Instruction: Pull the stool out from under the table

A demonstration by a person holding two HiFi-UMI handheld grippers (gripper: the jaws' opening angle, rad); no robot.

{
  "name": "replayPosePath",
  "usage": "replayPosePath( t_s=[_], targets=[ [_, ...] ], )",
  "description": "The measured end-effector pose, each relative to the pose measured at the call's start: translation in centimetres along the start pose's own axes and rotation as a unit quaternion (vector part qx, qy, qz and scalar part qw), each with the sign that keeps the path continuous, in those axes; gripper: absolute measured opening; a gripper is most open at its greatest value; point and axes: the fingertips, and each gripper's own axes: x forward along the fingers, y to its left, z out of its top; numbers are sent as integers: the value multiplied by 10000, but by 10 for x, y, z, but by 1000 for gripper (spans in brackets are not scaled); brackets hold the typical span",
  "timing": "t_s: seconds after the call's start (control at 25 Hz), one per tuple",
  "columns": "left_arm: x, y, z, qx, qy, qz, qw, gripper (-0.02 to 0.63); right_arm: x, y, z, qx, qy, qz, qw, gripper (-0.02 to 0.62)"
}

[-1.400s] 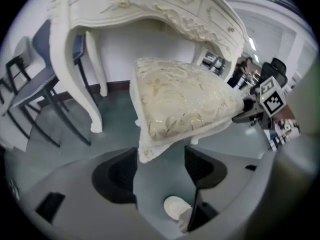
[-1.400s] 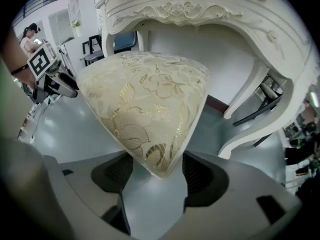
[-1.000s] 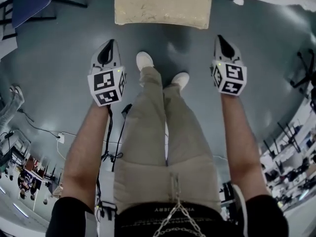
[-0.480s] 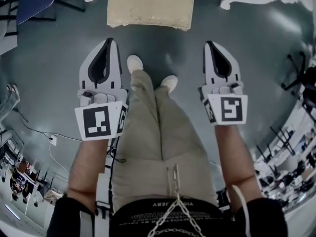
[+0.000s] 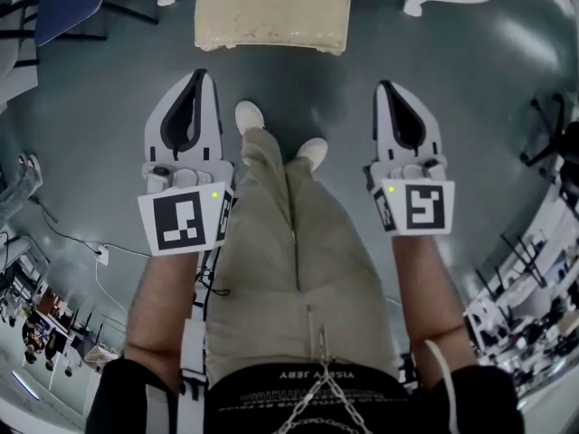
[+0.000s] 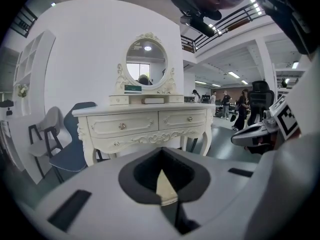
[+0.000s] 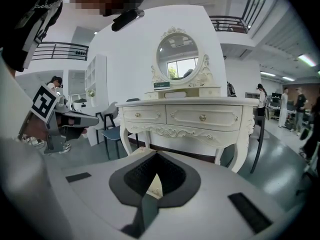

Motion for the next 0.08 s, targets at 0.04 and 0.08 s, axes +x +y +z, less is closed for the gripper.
replayPosePath(
  t_s=[0.04,0.08],
  targets=[
    [1,-2,-1,25,11,10,10000,3,-1,0,-1,34,13,1,10000,2],
    [1,-3,-1,52,21,20,10000,3,-2,1,-1,74,27,2,10000,2]
  ],
)
